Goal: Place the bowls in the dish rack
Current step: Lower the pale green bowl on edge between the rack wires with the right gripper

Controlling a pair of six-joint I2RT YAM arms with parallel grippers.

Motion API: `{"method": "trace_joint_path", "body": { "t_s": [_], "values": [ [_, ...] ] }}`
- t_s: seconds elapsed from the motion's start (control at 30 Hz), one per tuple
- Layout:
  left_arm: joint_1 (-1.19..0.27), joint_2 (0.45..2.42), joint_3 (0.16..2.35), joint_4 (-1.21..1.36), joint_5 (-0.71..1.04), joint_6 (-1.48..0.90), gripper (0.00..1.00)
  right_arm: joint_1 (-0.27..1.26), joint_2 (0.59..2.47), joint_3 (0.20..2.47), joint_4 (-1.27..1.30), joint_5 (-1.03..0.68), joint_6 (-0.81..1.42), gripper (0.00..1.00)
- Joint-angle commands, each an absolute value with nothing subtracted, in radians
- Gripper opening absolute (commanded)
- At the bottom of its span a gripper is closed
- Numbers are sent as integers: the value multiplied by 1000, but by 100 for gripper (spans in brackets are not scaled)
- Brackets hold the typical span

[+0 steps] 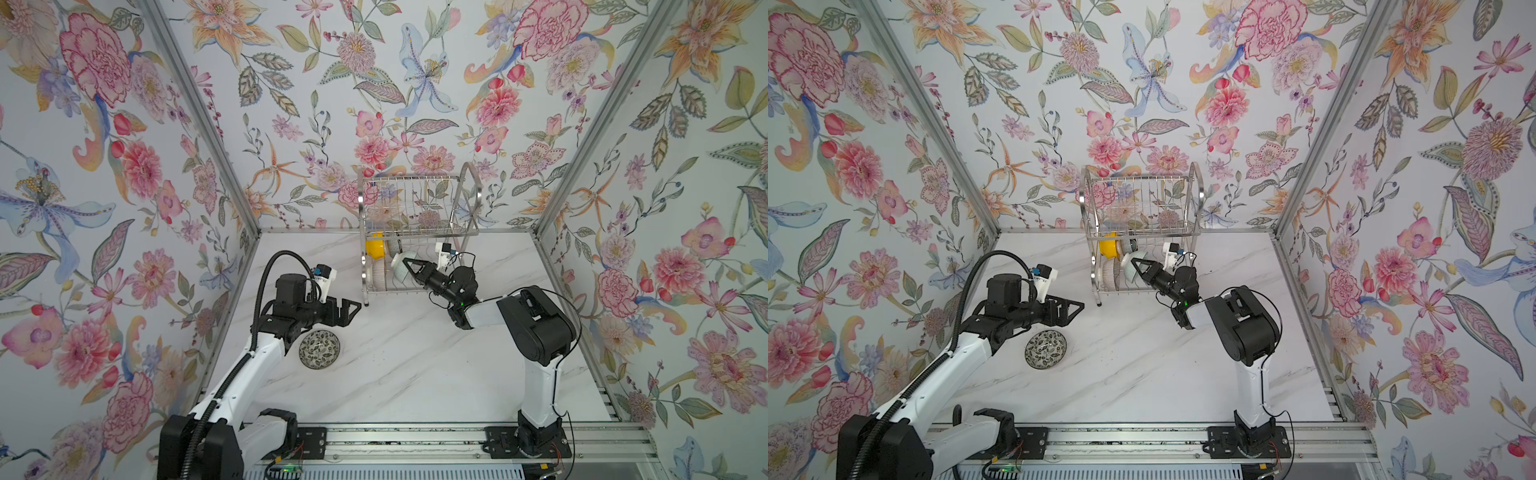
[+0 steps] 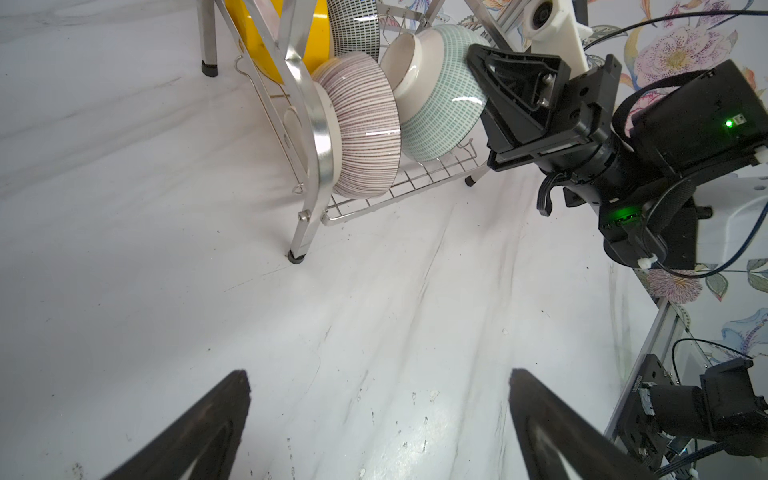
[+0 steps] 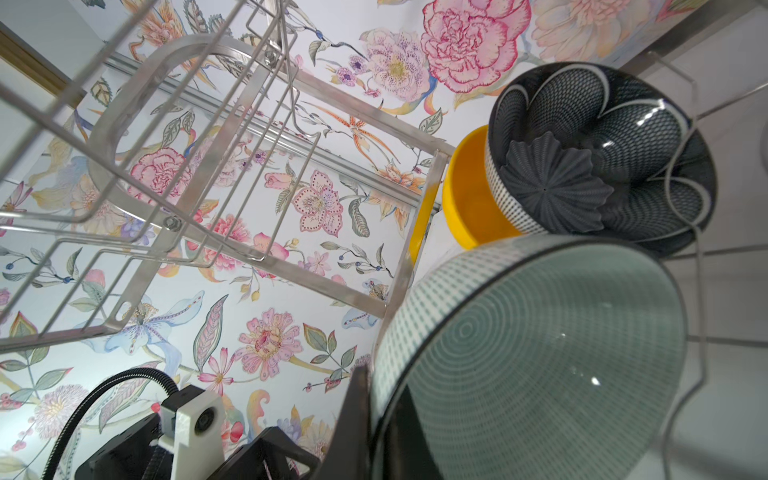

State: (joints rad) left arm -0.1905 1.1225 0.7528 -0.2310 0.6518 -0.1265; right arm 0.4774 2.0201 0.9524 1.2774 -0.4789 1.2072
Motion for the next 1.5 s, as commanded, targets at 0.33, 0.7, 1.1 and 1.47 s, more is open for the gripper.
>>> {"method": "trace_joint_path", "body": {
  "t_s": [0.33,0.7,1.1,1.47],
  "values": [
    [-209,1141,752,-244,672,-101,99,434,2054,1019,1390,-647,1255,0],
    [-221,1126,743,-237,670,-80,99,426,2101,1067,1380,-706,1270,0],
    [-222,1142,750,-238,678,-83,99,416,2123,1083,1373,-730,1278,0],
    [-224,1147,752,-239,678,-82,99,413,2134,1092,1307,-733,1256,0]
  ]
}}
